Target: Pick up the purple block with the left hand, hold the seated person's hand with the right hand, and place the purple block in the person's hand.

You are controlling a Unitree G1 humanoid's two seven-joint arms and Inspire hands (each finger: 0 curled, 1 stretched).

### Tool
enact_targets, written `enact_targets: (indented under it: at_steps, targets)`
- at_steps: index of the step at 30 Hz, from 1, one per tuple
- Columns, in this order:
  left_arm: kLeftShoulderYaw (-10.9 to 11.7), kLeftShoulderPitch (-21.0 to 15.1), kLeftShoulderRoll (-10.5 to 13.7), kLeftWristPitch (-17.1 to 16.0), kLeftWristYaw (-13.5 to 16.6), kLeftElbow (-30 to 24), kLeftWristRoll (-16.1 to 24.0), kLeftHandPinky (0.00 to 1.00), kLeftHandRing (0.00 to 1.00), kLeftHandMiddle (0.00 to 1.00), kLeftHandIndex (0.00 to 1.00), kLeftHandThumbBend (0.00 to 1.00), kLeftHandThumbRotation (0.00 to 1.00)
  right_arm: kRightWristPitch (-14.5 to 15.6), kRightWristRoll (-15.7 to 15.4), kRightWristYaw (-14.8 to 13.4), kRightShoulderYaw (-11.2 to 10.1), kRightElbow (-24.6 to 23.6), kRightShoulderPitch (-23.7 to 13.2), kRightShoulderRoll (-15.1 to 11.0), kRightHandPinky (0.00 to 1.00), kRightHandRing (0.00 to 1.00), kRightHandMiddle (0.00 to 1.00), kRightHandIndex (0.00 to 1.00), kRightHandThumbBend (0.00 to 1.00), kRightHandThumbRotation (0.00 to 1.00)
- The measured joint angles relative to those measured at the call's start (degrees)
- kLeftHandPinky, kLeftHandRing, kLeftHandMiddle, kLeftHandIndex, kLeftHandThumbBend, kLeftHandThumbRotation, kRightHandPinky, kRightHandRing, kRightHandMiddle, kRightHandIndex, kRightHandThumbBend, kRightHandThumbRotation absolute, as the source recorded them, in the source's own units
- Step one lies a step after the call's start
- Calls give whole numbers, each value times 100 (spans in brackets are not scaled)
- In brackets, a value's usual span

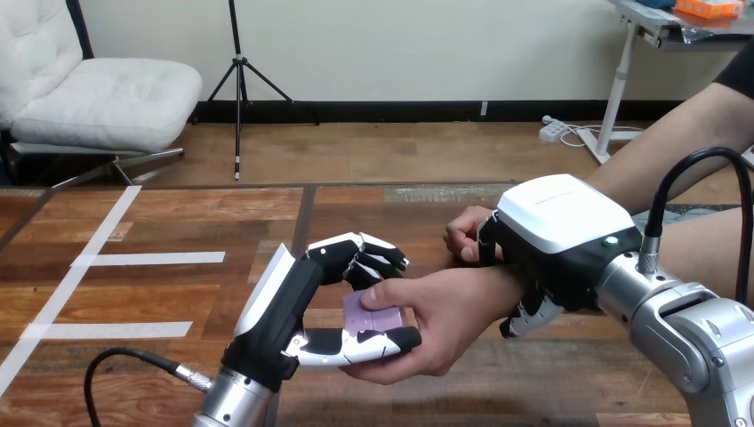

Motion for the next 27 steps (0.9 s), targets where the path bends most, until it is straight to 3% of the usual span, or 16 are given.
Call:
enact_targets:
  at_steps: [27]
  targets:
    - [21,0,-16,0,27,0,114,41,47,54,59,68,19,-83,5,-19,0,0,4,-26,34,42,51,60,76,0]
